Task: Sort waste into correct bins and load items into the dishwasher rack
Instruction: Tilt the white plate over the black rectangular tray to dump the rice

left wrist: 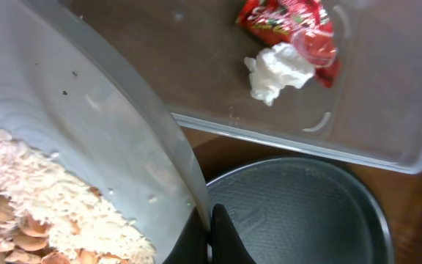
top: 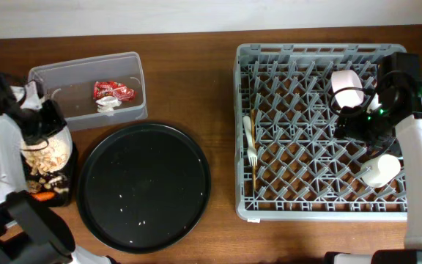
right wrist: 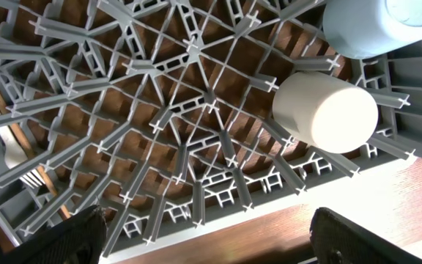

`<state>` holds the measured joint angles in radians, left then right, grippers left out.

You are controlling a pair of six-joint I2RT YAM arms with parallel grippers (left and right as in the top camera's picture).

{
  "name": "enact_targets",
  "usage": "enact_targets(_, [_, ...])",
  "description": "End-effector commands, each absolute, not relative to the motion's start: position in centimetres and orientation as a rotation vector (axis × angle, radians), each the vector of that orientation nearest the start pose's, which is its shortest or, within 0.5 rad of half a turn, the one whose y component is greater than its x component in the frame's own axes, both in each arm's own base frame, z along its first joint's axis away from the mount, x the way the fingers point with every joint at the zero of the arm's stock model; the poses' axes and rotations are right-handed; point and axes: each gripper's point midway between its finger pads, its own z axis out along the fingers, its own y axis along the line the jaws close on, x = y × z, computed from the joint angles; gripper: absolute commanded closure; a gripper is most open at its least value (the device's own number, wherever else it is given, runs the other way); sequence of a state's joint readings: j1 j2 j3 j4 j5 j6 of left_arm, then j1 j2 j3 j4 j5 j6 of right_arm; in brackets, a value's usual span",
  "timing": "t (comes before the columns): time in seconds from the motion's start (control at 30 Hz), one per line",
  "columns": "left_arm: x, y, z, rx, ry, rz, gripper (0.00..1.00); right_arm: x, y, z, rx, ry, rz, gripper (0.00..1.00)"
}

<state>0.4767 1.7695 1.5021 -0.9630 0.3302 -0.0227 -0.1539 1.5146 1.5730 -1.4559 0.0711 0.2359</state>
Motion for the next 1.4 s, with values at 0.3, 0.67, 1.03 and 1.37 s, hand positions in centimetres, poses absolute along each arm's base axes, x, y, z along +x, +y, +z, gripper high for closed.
enact_targets(0.3, [38.5,13.5,18.1,-0.510,2.489,-0.608,1.00,28.0,-6.1,21.3,0.596,2.894,-0.125,0.08])
enact_targets(0.67, [37.0,14.9,19.9,-0.572,2.362,-0.806,1.00,27.9,-6.3,21.3,0.598,2.892,-0.147,0.08])
enact_targets(1.03, [35.7,16.2,19.0,-0.773,2.385,-0.797,1.00,27.9,-6.3,21.3,0.598,2.893,-0.147,0.08])
enact_targets(1.37, [35.2,17.9,19.8,-0.796,2.312,-0.819,1.00,27.8,-6.3,21.3,0.599,2.898,-0.153,0.08])
